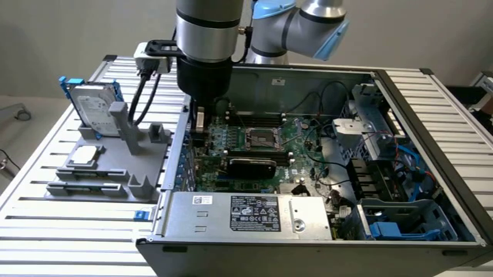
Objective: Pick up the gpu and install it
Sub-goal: 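Insert the gpu into the slot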
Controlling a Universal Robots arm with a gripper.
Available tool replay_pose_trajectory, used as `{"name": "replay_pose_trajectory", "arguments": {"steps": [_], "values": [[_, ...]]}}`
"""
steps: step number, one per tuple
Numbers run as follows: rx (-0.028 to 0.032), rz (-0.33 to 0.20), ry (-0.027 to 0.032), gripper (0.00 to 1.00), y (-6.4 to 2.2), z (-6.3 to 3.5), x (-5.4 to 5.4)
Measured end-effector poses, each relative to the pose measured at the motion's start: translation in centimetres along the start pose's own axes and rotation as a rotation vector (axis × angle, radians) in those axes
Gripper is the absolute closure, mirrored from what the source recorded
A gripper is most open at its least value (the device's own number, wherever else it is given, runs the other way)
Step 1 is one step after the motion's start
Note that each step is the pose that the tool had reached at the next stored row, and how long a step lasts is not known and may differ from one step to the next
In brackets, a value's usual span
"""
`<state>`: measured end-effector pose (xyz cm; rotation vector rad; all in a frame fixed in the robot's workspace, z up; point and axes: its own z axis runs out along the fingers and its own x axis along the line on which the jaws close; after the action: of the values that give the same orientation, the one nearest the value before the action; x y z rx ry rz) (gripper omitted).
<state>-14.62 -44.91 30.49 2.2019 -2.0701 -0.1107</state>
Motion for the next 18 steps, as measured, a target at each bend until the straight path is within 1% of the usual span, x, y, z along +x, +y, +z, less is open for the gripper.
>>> {"name": "replay_pose_trajectory", "arguments": {"steps": [3, 6, 12, 16, 18], "values": [[0.0001, 0.000, -0.0001, 0.89, 0.16, 0.09, -0.08], [0.0001, 0.000, 0.0001, 0.89, 0.14, 0.09, -0.10], [0.0003, -0.002, 0.0006, 0.89, -0.12, -0.02, -0.09], [0.0035, -0.007, 0.0032, 0.89, -0.15, 0.11, -0.09], [0.0067, -0.009, 0.0045, 0.89, -0.16, 0.25, -0.10]]}}
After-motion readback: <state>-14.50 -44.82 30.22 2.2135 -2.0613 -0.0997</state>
